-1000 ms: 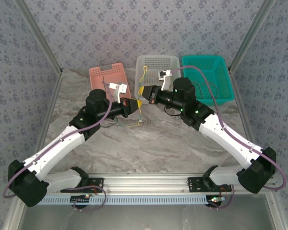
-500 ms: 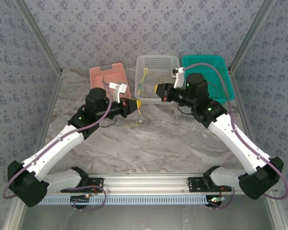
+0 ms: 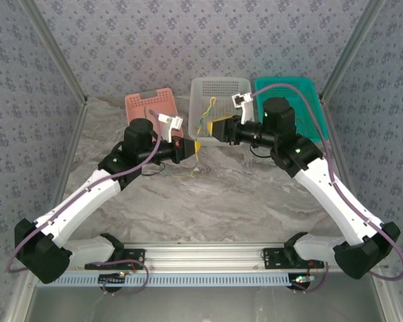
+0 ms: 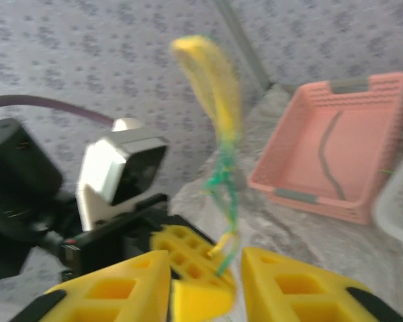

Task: Untangle the cables
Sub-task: Straighten the cable.

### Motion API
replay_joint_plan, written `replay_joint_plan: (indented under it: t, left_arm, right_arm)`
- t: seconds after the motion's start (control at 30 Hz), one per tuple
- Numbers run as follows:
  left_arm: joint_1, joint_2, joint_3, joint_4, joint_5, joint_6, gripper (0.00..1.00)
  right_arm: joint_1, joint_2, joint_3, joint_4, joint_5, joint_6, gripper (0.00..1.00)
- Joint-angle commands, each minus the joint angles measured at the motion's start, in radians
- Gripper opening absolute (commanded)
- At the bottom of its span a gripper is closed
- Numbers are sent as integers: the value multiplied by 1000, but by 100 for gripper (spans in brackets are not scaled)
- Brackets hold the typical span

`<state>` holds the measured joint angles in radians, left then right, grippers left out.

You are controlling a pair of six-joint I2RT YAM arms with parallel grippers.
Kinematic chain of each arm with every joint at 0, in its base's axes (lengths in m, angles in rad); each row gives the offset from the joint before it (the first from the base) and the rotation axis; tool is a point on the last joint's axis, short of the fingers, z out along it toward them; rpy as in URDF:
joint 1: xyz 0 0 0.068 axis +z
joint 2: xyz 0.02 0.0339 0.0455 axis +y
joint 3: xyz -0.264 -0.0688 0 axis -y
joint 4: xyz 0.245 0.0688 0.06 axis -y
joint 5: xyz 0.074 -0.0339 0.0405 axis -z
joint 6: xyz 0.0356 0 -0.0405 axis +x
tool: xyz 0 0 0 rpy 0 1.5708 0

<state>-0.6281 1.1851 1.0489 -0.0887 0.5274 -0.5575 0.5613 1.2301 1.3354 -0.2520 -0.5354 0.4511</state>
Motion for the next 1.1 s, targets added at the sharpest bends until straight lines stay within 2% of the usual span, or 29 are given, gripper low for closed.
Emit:
replay_joint_plan:
  t: [0.0,0.2,0.43,0.53,0.87,1.07]
  left_arm:
    - [8,0,43,-2,41,12,0]
    - [8,1,46,8,46,5,0]
    - [7,7,44,18,55,-2,0]
    - [4,5,44,20,57,-2,0]
    - [4,5,53,7,49,8,0]
    - [4,8,49,18,54,-1,0]
  right_arm:
    - [-1,39,-7,102,-170,46,37]
    - [-2,80,-13,95,-170,56,37]
    - [-7,87,-52,148,-153,92,27]
    - [-9,97,-37,129,-142,85,27]
    - [-70,-2,-121,115,-140,92,39]
    - [-62,43,-108,175,-180,126,42]
